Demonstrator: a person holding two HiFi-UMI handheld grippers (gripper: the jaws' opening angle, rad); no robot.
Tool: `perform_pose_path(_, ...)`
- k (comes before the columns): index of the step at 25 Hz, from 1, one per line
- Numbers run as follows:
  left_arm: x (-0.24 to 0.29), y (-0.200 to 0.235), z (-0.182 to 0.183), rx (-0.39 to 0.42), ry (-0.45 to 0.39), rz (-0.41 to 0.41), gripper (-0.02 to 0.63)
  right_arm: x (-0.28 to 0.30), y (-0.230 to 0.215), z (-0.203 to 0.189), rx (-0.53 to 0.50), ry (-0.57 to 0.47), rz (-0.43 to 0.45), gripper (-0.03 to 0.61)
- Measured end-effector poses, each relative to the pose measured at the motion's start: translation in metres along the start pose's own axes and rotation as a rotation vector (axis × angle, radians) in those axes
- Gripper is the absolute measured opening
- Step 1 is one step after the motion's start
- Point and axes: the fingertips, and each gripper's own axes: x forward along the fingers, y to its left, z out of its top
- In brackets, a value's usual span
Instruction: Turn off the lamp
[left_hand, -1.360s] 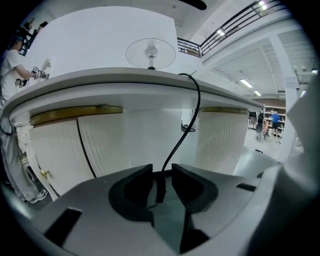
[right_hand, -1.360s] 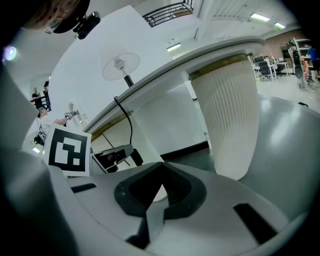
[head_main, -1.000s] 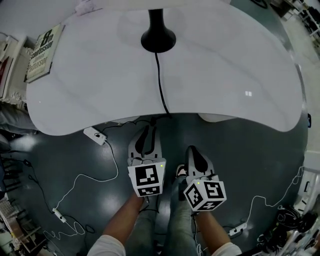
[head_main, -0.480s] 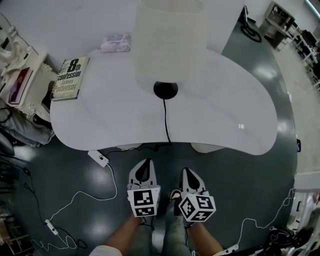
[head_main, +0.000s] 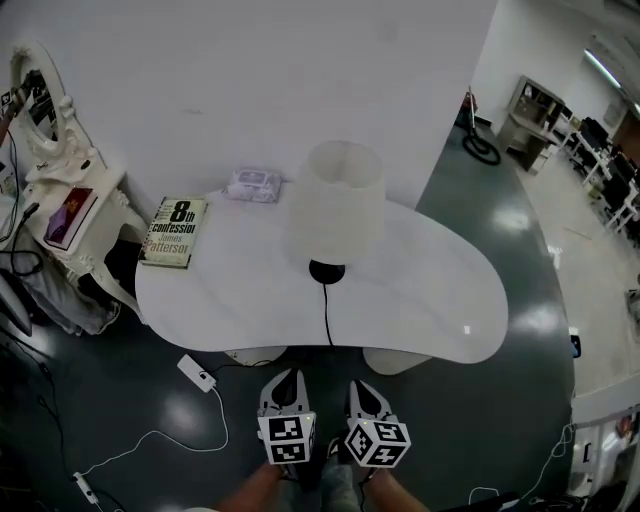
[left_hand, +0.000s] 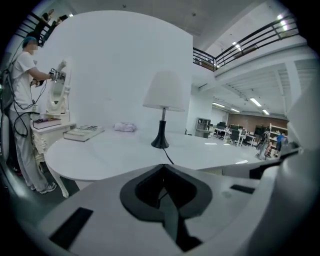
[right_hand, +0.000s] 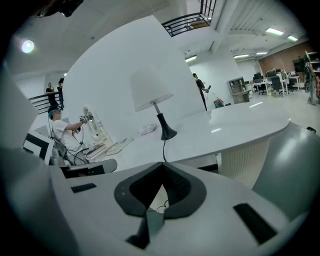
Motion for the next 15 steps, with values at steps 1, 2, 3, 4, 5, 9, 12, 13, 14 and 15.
perform_pose_path(1, -0.005, -0.002, 0.006, 0.002, -0.002, -0.002, 0.009, -0.004, 0.004, 0.005, -0.004, -0.001, 0.003, 0.0)
perform_pose_path(2, -0.01, -0.003, 0.011, 0.005, -0.006, -0.004, 0.009, -0.008, 0.008, 0.009, -0.007, -0.002, 0.006, 0.0)
perform_pose_path(3, -0.014, -0.005, 0.017, 0.007, -0.009, -0.007, 0.009, -0.012, 0.012, 0.014, -0.01, -0.004, 0.008, 0.0)
perform_pose_path(4, -0.018, -0.007, 0.021, 0.009, -0.012, -0.011, 0.009, -0.016, 0.015, 0.019, -0.013, -0.006, 0.01, 0.0)
perform_pose_path(5, -0.022, -0.009, 0.025, 0.01, -0.012, -0.015, 0.009, -0.02, 0.018, 0.023, -0.016, -0.009, 0.013, 0.0)
perform_pose_path(9, -0.034, -0.016, 0.038, 0.023, -0.014, -0.03, 0.009, -0.033, 0.028, 0.038, -0.041, -0.021, 0.022, 0.0)
perform_pose_path(12, -0.041, -0.02, 0.045, 0.03, -0.023, -0.038, 0.009, -0.04, 0.034, 0.05, -0.064, -0.033, 0.03, 0.0)
perform_pose_path(13, -0.042, -0.022, 0.046, 0.029, -0.027, -0.042, 0.009, -0.042, 0.035, 0.053, -0.069, -0.036, 0.031, 0.0)
perform_pose_path(14, -0.045, -0.023, 0.049, 0.029, -0.03, -0.043, 0.009, -0.044, 0.036, 0.056, -0.075, -0.039, 0.032, 0.0)
perform_pose_path(15, -0.046, -0.025, 0.051, 0.029, -0.032, -0.044, 0.009, -0.045, 0.036, 0.059, -0.08, -0.042, 0.033, 0.0)
